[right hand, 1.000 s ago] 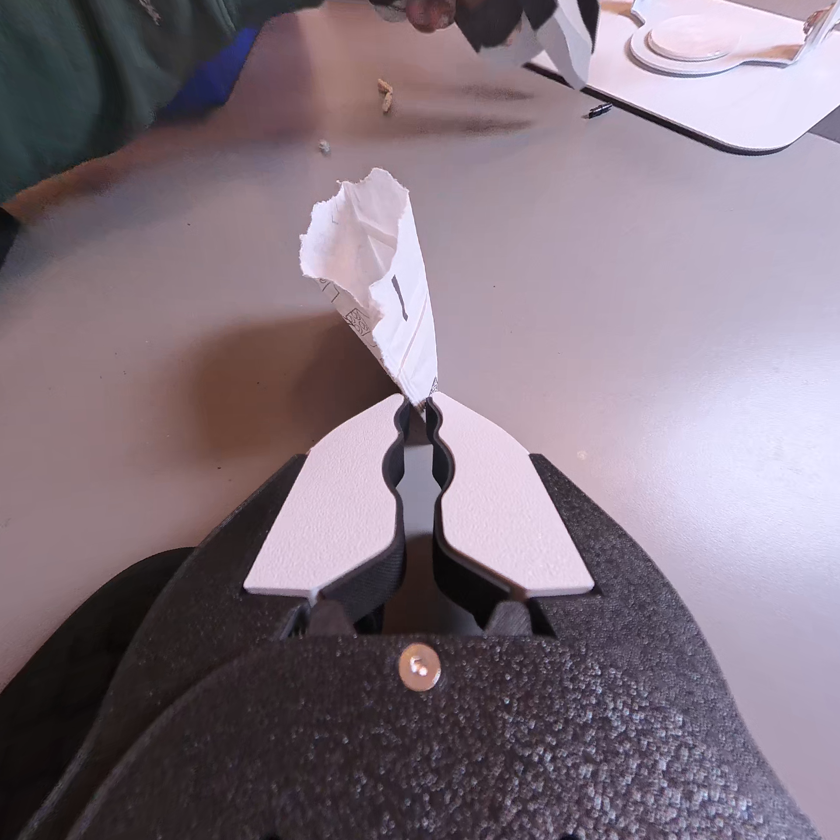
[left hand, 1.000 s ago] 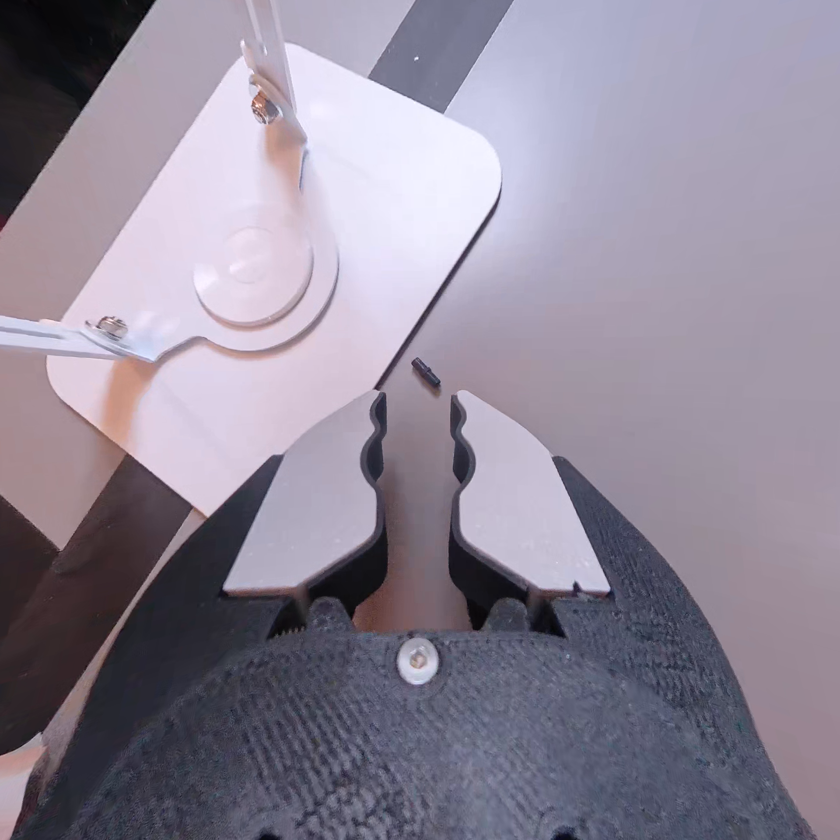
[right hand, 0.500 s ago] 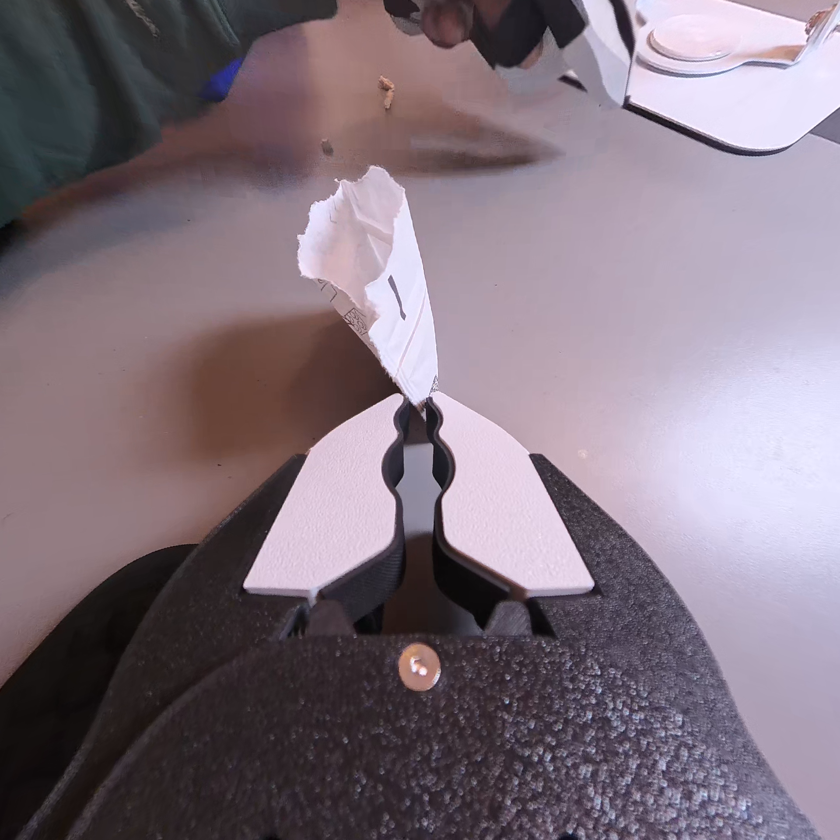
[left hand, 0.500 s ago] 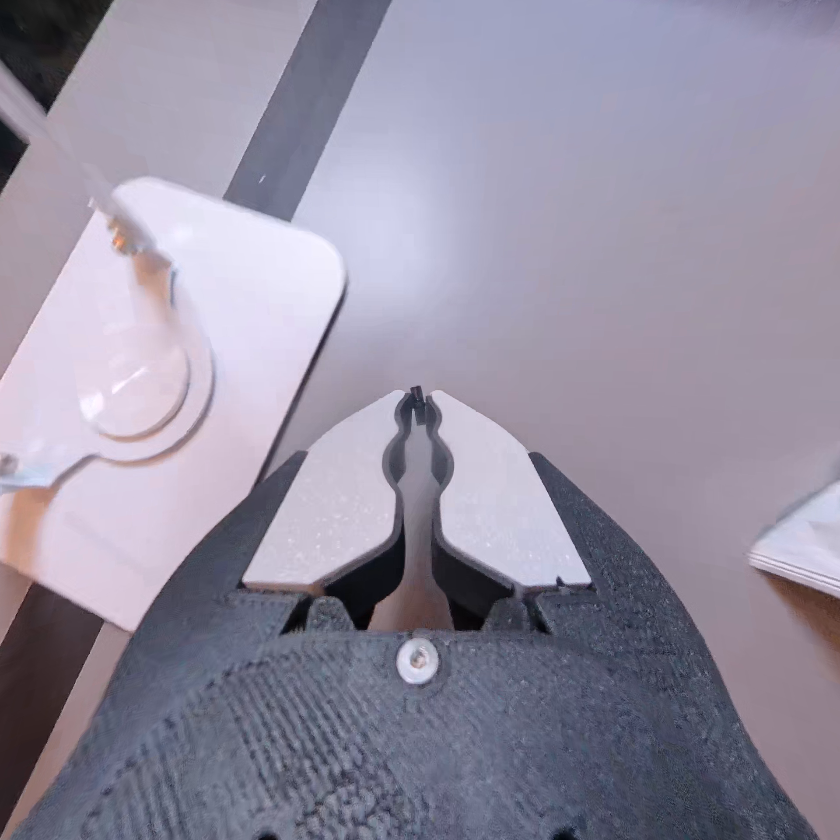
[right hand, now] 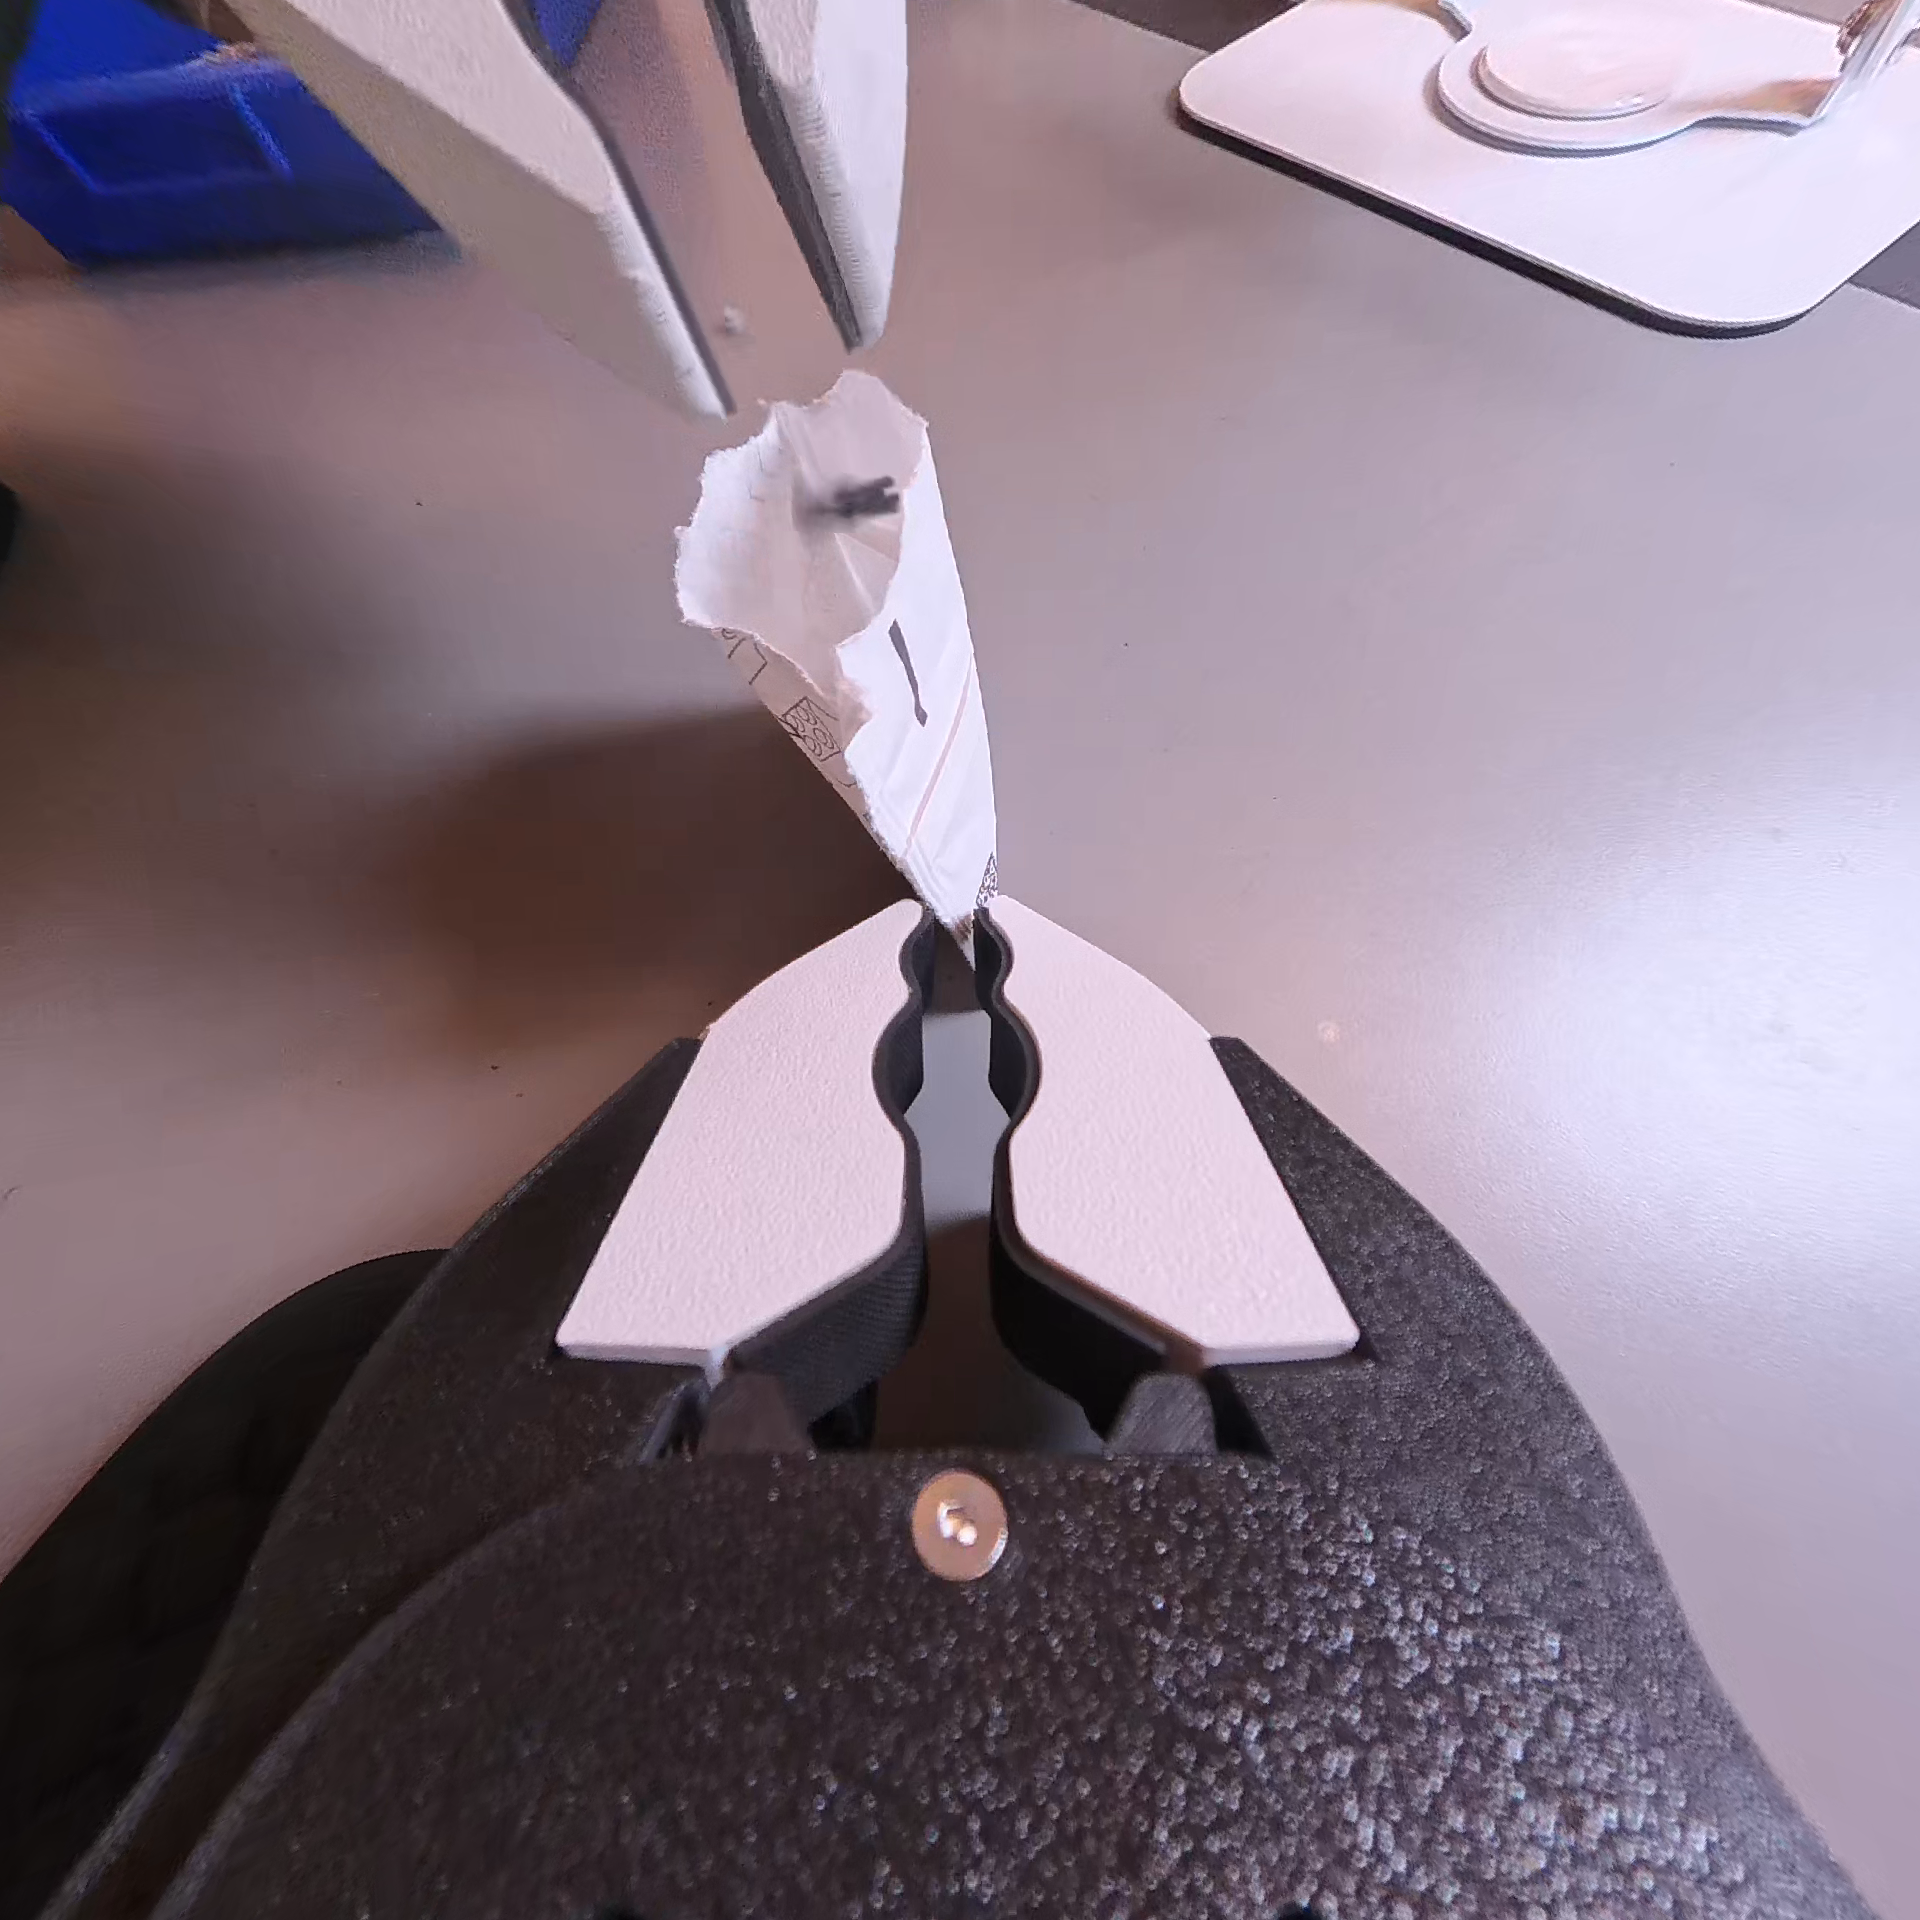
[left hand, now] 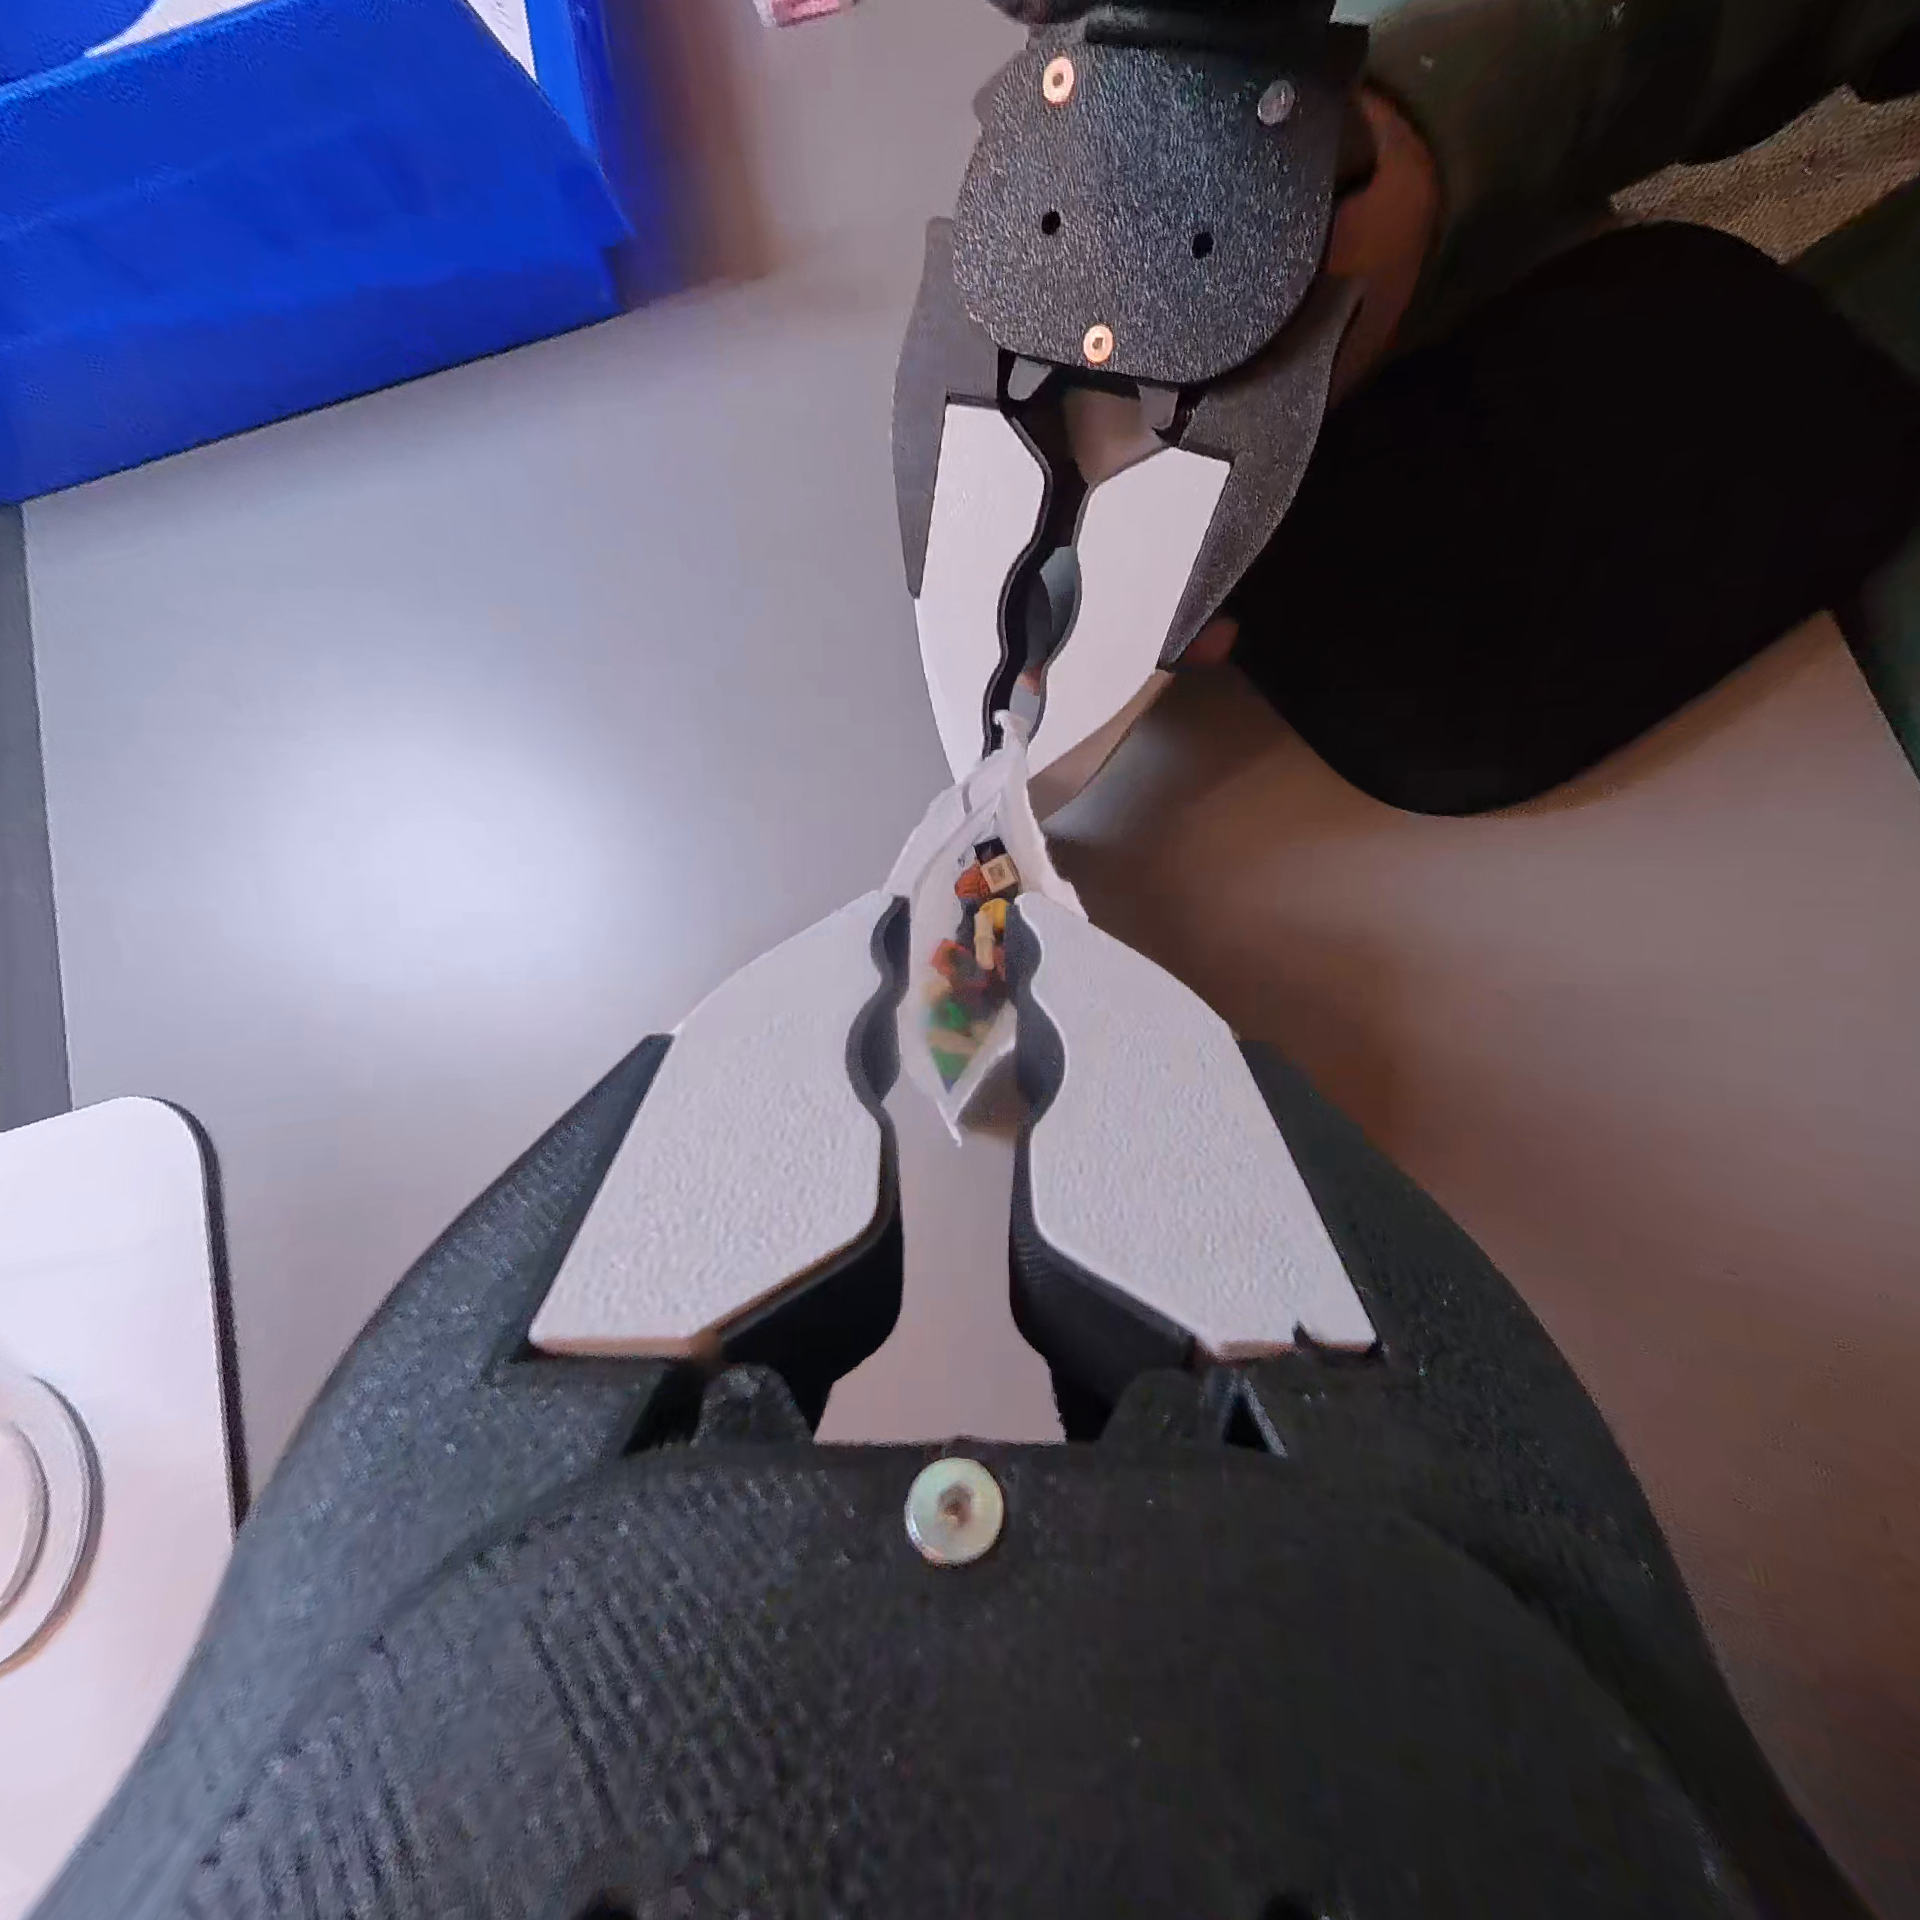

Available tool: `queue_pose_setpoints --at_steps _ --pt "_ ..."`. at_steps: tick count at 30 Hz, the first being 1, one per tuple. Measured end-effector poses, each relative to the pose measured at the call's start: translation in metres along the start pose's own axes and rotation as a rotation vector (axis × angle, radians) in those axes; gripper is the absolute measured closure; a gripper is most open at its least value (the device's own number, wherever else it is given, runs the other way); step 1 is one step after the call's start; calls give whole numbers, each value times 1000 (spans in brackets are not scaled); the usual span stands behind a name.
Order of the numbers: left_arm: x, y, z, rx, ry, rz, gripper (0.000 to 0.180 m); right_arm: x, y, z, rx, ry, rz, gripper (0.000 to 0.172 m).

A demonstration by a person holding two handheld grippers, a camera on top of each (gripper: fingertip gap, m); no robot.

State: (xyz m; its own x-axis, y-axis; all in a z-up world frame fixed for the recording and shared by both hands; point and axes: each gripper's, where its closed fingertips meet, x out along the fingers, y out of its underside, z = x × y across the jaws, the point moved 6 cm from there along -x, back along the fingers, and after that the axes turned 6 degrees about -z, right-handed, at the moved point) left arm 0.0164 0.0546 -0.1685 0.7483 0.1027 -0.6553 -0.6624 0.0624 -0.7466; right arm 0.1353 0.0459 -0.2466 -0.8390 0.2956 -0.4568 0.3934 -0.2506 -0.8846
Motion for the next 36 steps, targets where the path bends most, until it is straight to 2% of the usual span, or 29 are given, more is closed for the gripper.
queue_pose_setpoints --at_steps 3,6,8,11,14,17,28,31,34,36 --pt "-5 9 -5 0 9 26 157 0 0 0 2 -1 1 165" --pt "-24 26 0 -24 -74 86 159 0 0 0 5 -3 0 165" --pt "-44 55 12 -59 -178 224 159 0 0 0 4 -5 2 165" --pt "-71 112 18 -218 -180 454 148 1 0 1 -3 -5 8 165" --pt "-84 157 18 -310 -181 591 149 1 1 1 -3 -6 11 165" --pt "-85 181 18 -342 -172 668 154 1 1 0 9 -6 12 165" --pt "-75 178 16 -366 -85 610 180 1 1 -1 21 -7 10 165" --pt "-73 175 16 -344 -91 618 180 1 1 -1 19 -7 9 165" --pt "-72 174 16 -350 -91 612 165 1 1 -1 21 -7 9 165" --pt "-73 174 16 -353 -85 612 161 1 1 -1 22 -8 9 165"
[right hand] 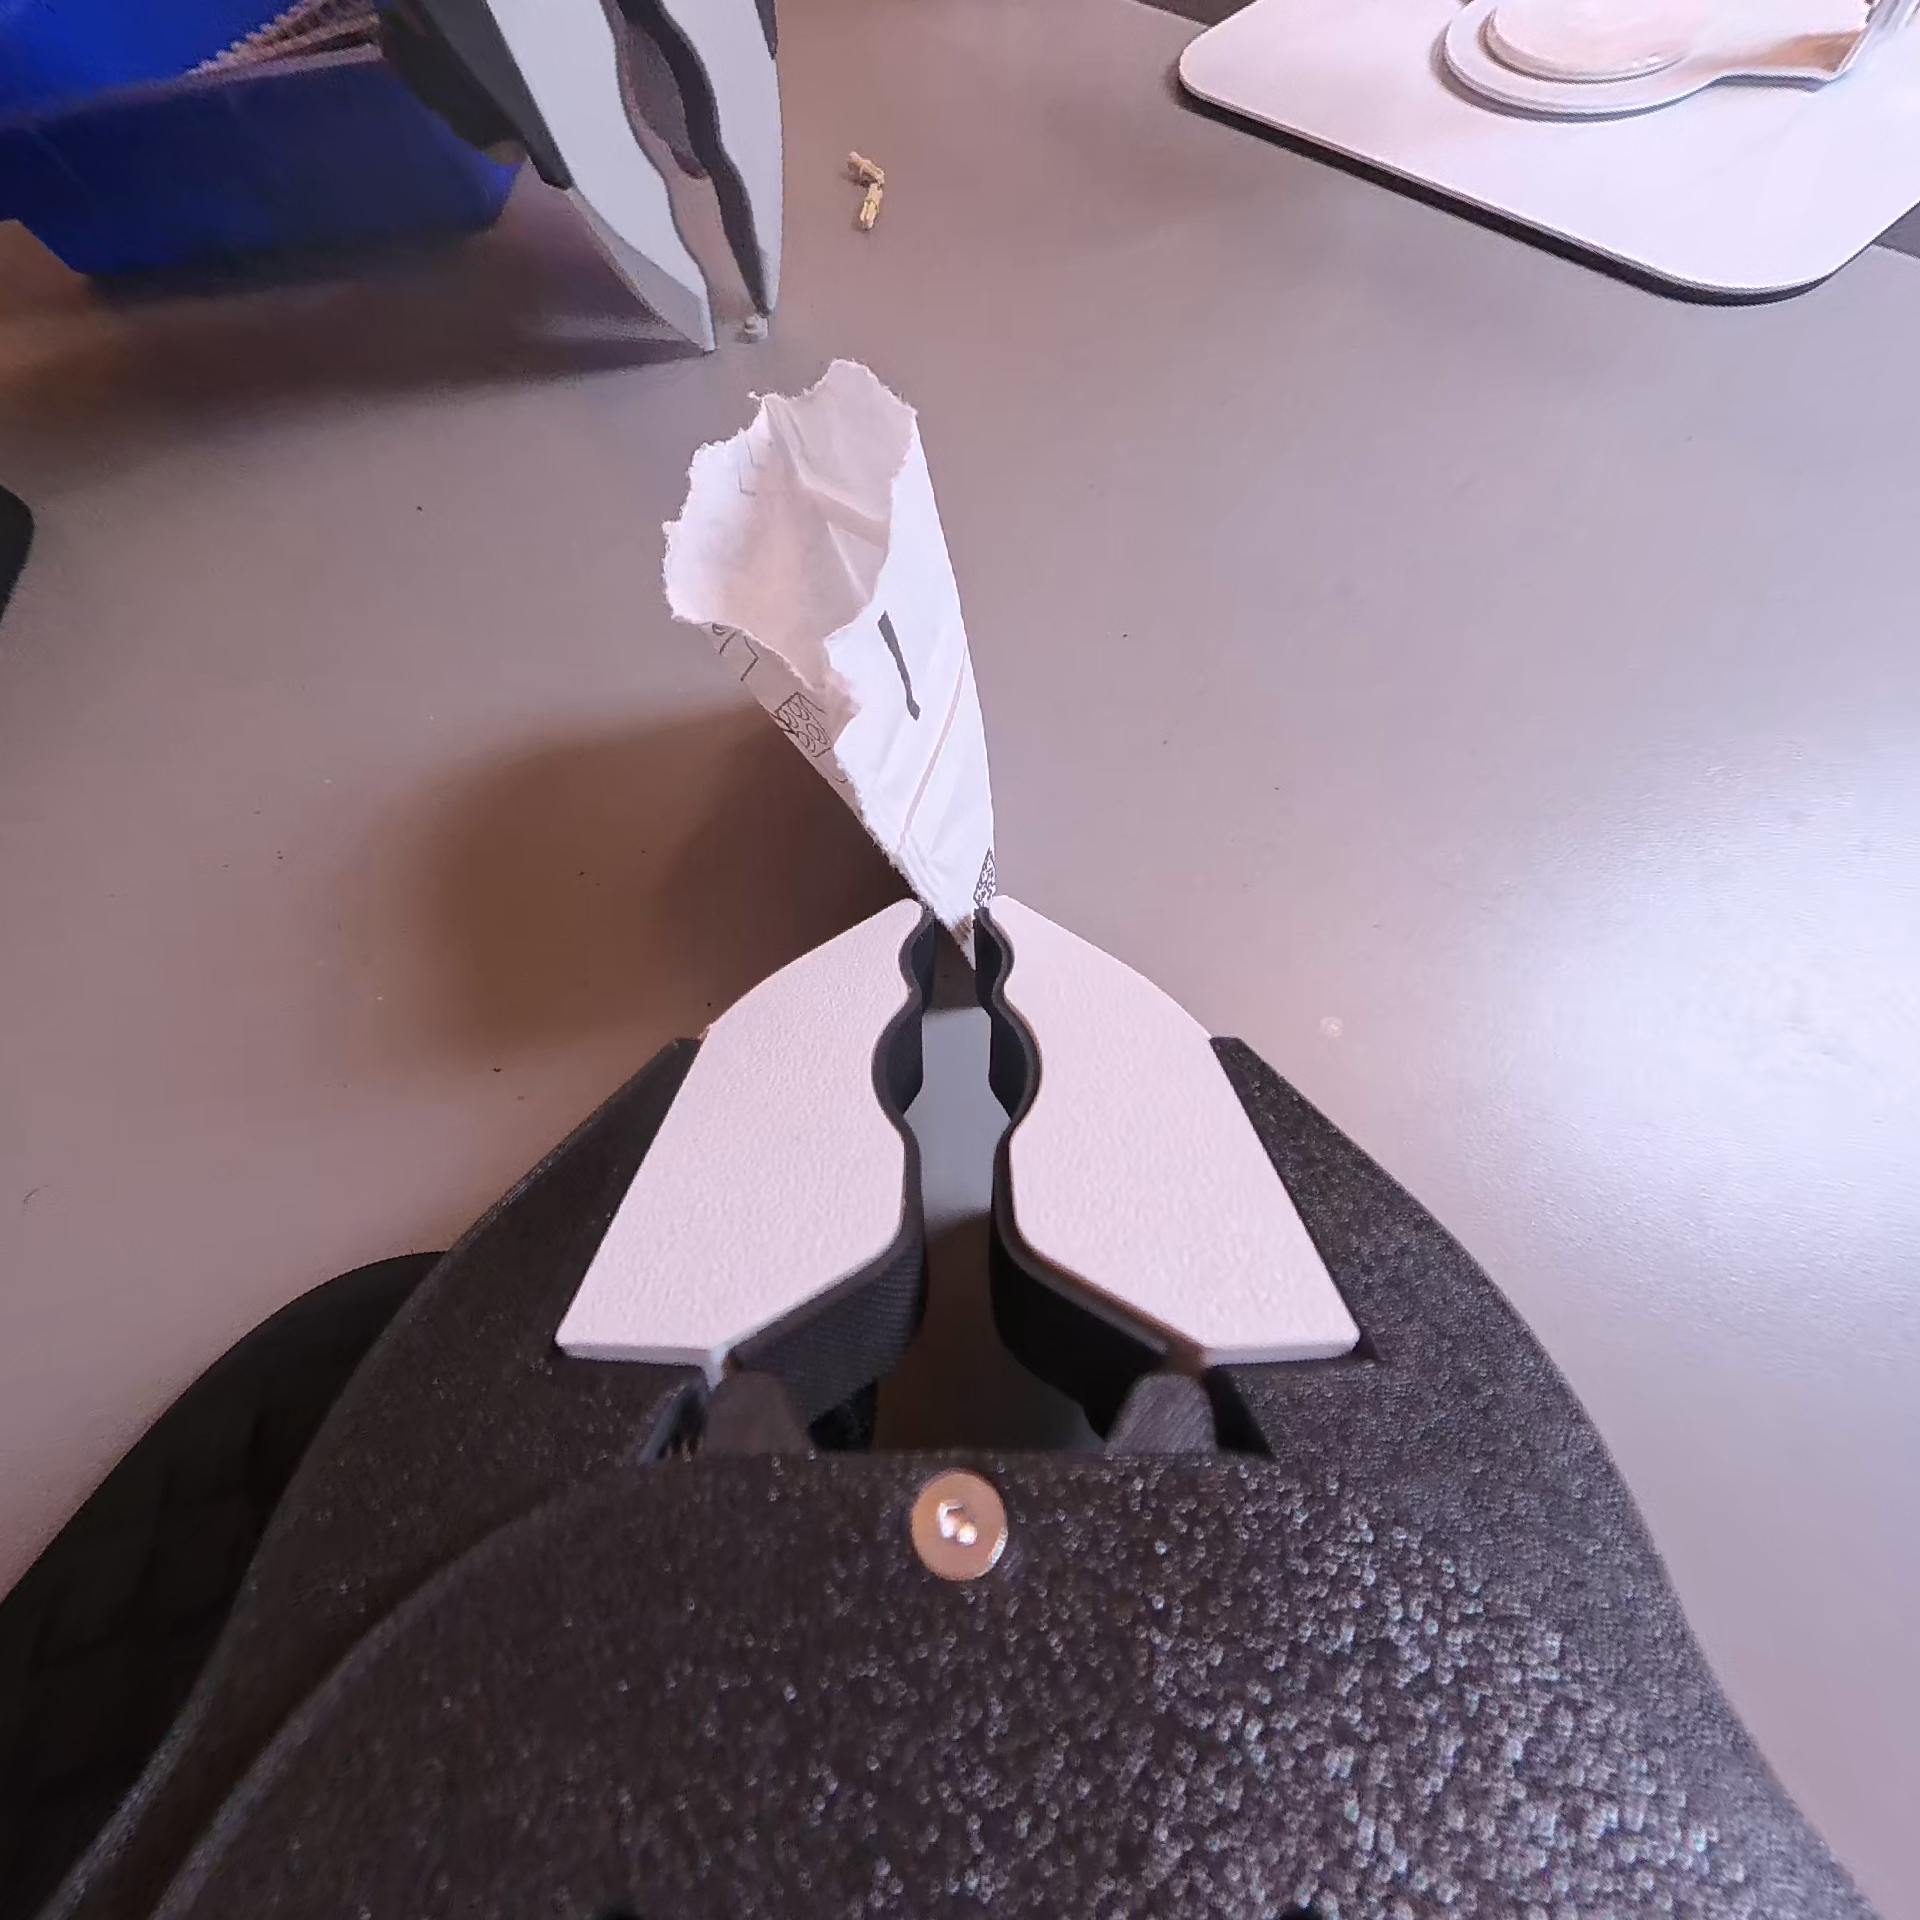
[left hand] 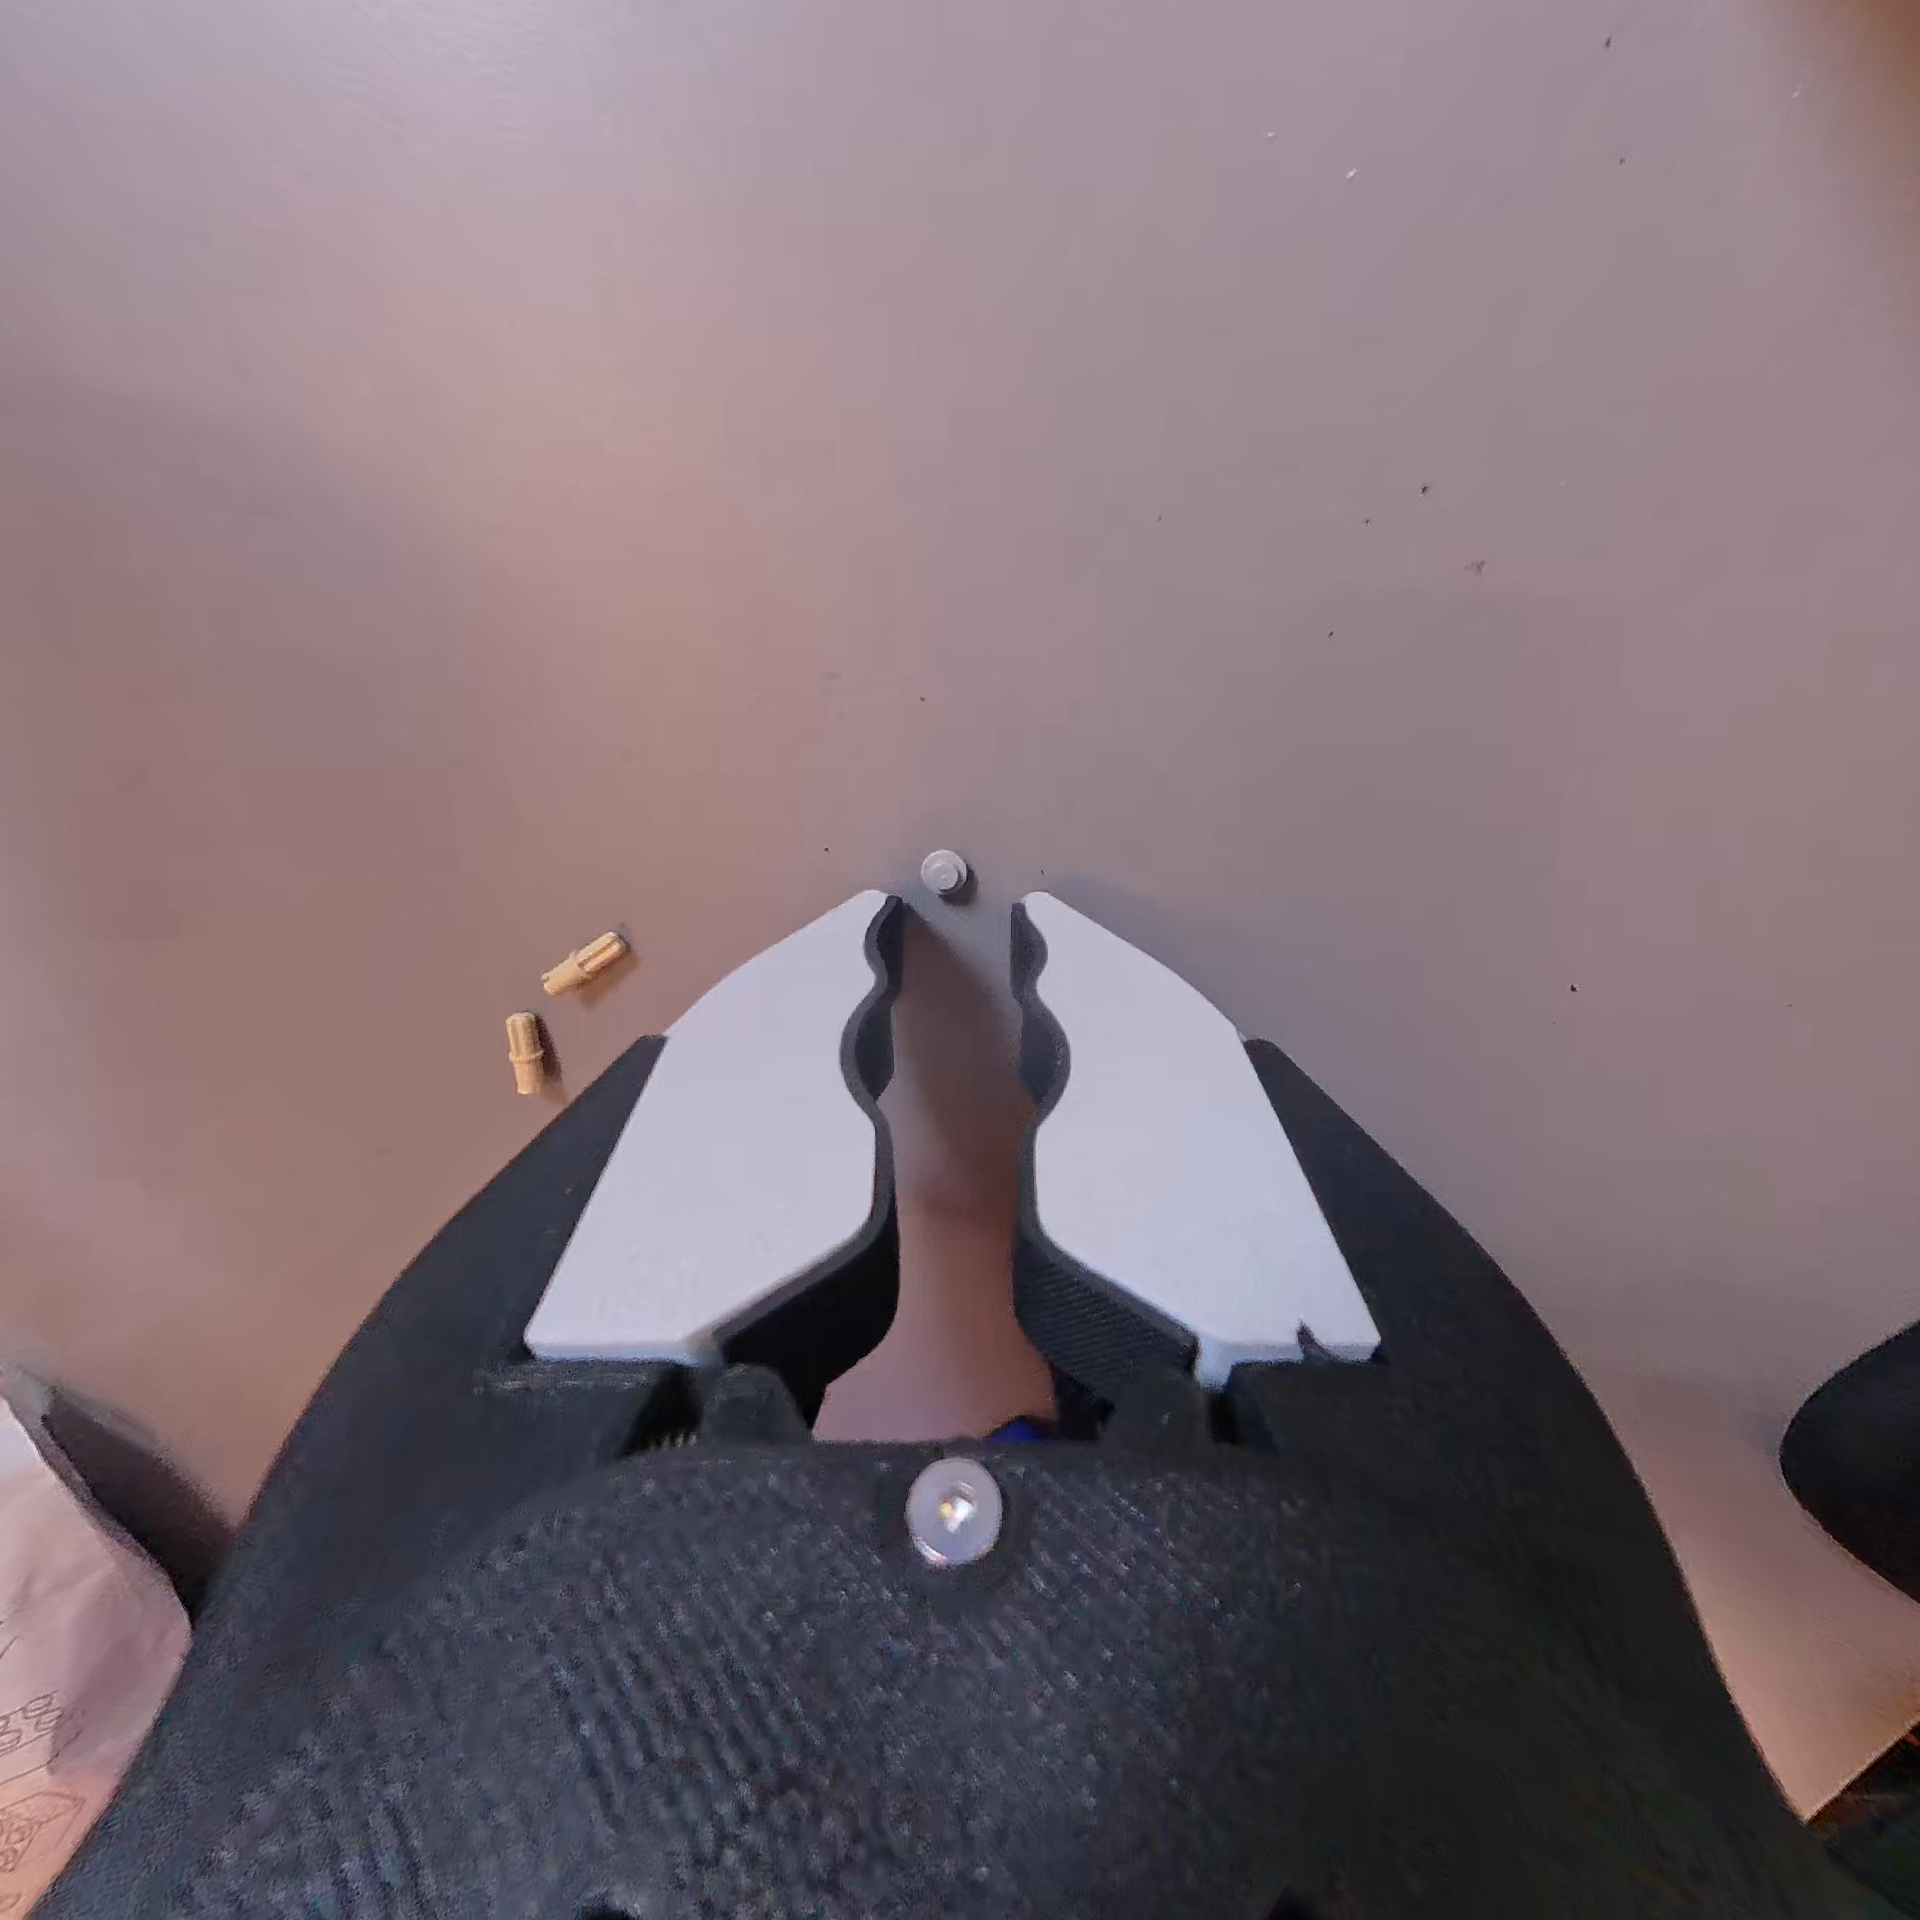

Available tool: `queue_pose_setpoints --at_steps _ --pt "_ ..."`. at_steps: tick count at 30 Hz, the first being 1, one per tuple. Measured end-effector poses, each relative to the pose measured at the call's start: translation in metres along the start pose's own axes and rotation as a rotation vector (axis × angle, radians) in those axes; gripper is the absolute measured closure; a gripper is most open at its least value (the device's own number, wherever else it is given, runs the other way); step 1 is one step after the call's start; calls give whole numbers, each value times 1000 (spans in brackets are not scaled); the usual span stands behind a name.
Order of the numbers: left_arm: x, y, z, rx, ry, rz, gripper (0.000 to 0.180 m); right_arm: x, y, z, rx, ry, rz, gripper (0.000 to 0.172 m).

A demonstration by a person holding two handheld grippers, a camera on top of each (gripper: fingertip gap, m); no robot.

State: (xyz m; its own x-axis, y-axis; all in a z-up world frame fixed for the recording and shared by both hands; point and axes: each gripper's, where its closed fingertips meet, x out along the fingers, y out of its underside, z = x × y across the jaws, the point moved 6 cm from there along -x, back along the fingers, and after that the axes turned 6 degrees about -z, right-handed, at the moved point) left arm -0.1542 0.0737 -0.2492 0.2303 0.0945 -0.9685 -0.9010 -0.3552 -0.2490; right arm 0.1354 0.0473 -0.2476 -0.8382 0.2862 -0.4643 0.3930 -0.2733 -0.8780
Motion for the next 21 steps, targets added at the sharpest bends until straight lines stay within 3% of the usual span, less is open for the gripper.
queue_pose_setpoints --at_steps 13,18,21 --pt "1 -14 -2 98 -15 -67 173 0 0 0 1 -2 2 165" --pt "-32 -92 -45 288 -67 -426 173 2 1 0 -1 -5 12 165" --pt "-42 -134 -73 405 -67 -530 173 1 0 0 -3 -3 8 165"
